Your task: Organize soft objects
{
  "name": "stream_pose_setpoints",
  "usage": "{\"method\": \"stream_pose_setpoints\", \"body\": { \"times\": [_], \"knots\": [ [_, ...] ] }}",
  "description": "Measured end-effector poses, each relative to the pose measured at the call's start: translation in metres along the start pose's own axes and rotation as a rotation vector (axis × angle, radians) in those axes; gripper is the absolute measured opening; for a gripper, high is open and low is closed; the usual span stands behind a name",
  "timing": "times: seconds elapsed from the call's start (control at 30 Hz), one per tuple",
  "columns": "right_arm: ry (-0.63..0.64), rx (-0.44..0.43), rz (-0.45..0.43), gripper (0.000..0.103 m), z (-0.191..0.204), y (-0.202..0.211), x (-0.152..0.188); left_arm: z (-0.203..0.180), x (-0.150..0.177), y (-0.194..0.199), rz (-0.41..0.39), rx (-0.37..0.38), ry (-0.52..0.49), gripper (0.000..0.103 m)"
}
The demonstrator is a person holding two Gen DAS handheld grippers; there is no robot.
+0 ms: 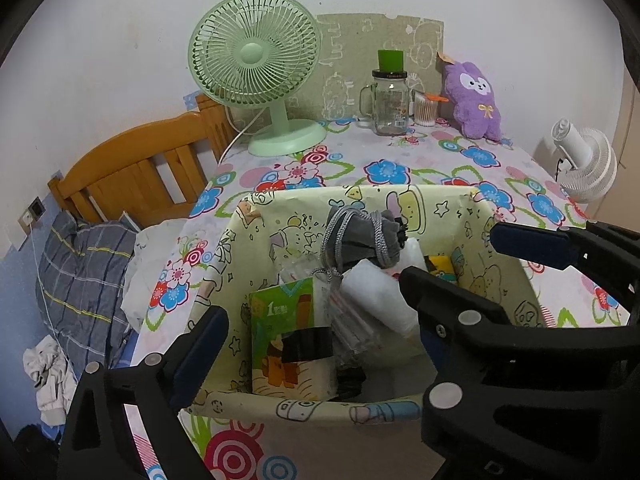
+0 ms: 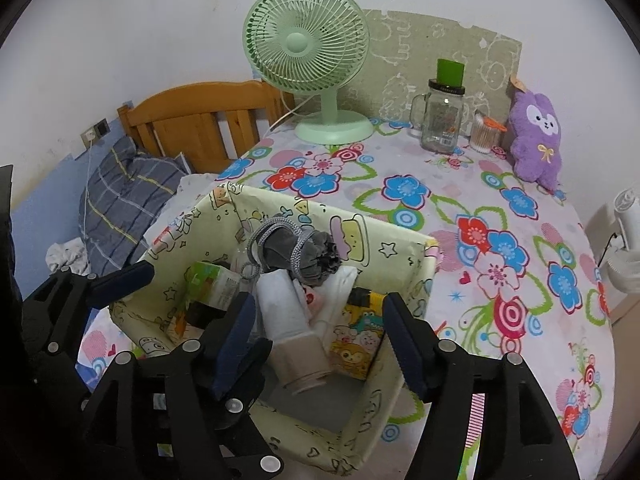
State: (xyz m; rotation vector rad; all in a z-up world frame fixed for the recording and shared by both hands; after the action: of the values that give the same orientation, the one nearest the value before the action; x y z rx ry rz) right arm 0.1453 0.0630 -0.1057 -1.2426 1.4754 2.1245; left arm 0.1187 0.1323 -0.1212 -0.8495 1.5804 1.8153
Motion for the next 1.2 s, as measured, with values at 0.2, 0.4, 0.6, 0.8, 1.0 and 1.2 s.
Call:
{"method": "stream_pose_setpoints", "body": {
  "times": [0.2,0.4,0.6,0.8,1.0,1.2],
  "knots": [
    [0.007,0.038,-0.019,0.081,-0.006,0.011,-0.004,-0.005,-0.005,0.005,-0.012,0.011,0.012,0.099],
    [-0.013,0.050,-0.044,0.086,-0.017,0.024,-0.009,-0.014,-0.013,0.016,-0.043,0.017,0.013,0.099],
    [-0.031,0.072,-0.075,0.091,-0.028,0.039,-0.013,-0.025,-0.023,0.025,-0.072,0.022,0.014,0.103],
    [-0.057,0.090,-0.101,0.094,-0.044,0.054,-0.015,-0.039,-0.032,0.036,-0.103,0.033,0.005,0.103],
    [-0.081,0.109,-0.134,0.095,-0.059,0.073,-0.016,-0.051,-0.040,0.048,-0.130,0.051,0.019,0.103],
    [-0.115,0.136,-0.172,0.095,-0.078,0.096,-0.014,-0.065,-0.048,0.064,-0.166,0.059,0.019,0.103]
  ]
}}
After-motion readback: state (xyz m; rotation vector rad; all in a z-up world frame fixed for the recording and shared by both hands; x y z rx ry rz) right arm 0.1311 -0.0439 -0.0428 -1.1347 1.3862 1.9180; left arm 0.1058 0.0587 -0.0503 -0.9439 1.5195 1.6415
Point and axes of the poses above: each gripper's, at about its wrist camera, not at the fingertips, and y roughly against the way its jaws point, z to its left, x to its underside, the point moved 5 cm from there along -y, roughly the way its jaws point, and after that the axes turned 8 degrees about -z, right-handed, at the moved point
